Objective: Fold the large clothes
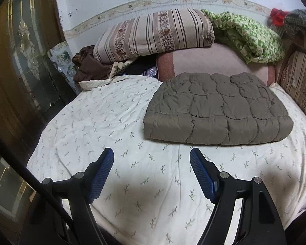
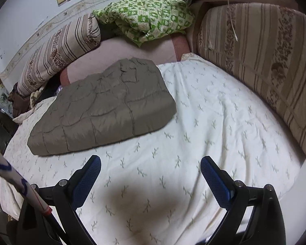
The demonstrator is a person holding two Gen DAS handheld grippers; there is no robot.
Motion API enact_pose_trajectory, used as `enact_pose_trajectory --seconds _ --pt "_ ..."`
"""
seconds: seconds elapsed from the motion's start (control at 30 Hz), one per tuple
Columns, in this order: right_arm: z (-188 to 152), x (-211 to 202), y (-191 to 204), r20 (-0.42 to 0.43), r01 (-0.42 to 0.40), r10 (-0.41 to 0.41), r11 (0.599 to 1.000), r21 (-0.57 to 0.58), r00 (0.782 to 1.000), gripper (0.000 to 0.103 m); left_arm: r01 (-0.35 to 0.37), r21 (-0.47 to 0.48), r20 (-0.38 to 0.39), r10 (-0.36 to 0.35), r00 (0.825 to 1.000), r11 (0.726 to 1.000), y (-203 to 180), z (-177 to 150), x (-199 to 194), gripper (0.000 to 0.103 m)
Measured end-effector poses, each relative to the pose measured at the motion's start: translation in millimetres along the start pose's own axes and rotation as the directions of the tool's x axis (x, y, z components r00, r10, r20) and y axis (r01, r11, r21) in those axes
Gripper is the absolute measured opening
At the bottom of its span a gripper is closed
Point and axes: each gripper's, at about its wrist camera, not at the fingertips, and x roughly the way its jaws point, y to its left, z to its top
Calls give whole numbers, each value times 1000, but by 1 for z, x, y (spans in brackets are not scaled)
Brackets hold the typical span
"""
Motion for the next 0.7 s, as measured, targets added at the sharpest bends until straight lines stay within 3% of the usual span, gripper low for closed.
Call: enact_pose_trajectory --seconds 0.43,0.7 --pt "78 100 13 29 40 -41 999 30 999 100 -56 -44 -88 52 995 997 0 54 122 76" --pt "120 156 -21 25 96 -99 990 101 995 100 -45 -92 -160 30 987 995 3 88 197 76"
